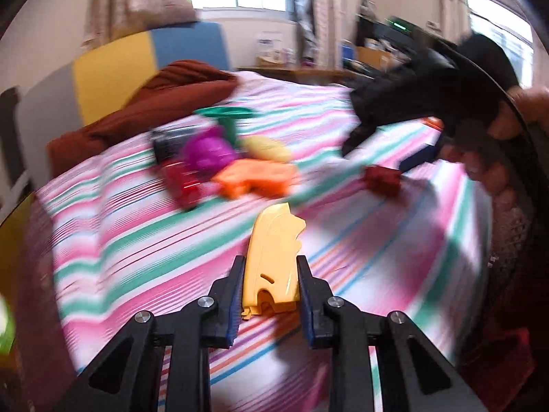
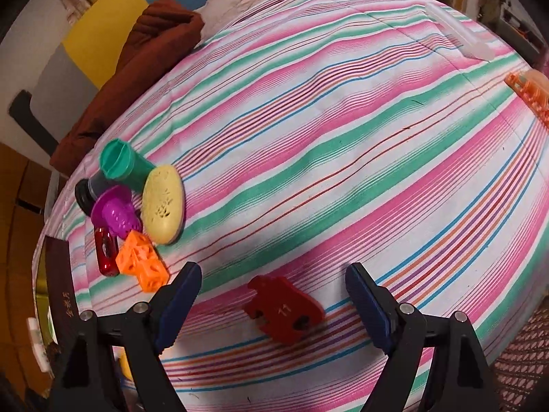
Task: Organize rigid objects
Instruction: 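Grasp the red numbered puzzle piece with the right gripper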
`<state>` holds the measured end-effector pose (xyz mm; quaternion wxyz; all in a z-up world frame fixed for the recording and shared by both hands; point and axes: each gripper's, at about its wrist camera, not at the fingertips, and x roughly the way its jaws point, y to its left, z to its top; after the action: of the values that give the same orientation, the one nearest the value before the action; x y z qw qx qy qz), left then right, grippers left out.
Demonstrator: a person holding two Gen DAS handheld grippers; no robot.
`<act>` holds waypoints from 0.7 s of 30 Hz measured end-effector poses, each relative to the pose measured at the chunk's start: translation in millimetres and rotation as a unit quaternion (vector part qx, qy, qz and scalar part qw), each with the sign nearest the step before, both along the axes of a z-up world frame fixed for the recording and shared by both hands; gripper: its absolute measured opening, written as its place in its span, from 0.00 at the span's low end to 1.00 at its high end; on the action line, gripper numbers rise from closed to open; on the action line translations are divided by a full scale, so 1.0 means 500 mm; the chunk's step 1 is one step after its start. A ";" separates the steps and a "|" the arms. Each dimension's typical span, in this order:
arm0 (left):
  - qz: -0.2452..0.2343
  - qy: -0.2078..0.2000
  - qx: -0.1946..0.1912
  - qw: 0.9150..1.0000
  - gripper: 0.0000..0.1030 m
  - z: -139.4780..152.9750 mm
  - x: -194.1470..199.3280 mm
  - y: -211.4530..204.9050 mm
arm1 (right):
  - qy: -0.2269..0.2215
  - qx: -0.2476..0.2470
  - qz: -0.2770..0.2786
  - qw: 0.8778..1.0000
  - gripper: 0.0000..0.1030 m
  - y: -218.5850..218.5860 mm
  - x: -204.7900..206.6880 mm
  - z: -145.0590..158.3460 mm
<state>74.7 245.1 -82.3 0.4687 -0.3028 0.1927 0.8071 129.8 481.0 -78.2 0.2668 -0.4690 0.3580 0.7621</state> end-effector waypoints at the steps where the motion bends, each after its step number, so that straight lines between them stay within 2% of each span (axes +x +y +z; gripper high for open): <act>1: 0.014 0.001 0.006 1.000 0.26 -0.002 -0.012 -0.017 | -0.002 0.001 0.005 1.000 0.84 -0.004 -0.003 -0.001; 4: 0.045 -0.040 0.040 0.997 0.26 -0.008 -0.054 -0.051 | -0.013 0.008 0.018 1.000 0.84 -0.014 -0.010 -0.002; 8: 0.045 -0.031 0.041 0.998 0.27 -0.012 -0.046 -0.051 | -0.017 -0.002 0.018 1.000 0.84 -0.020 -0.004 -0.001; 10: 0.044 -0.040 0.047 0.997 0.27 -0.012 -0.052 -0.054 | -0.027 -0.009 0.021 0.999 0.84 -0.025 -0.002 -0.003; 14: 0.042 -0.052 0.059 0.996 0.27 -0.010 -0.053 -0.056 | -0.056 0.016 0.039 0.998 0.84 -0.046 -0.011 -0.004; 15: 0.042 -0.051 0.059 0.996 0.27 -0.009 -0.051 -0.056 | -0.067 0.029 0.048 0.996 0.81 -0.054 -0.016 -0.006; 17: 0.041 -0.049 0.060 0.996 0.27 -0.009 -0.049 -0.057 | -0.082 0.065 0.067 0.992 0.62 -0.072 -0.026 -0.004; 18: 0.041 -0.050 0.061 0.996 0.27 -0.009 -0.049 -0.059 | -0.085 0.079 0.080 0.990 0.46 -0.081 -0.031 -0.002; 21: 0.040 -0.054 0.064 0.996 0.27 -0.009 -0.050 -0.061 | -0.080 0.096 0.119 0.985 0.46 -0.108 -0.046 0.001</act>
<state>49.5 214.6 -87.0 0.4644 -0.3223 0.1027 0.8185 106.6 427.2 -77.5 0.2455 -0.5398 0.2019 0.7795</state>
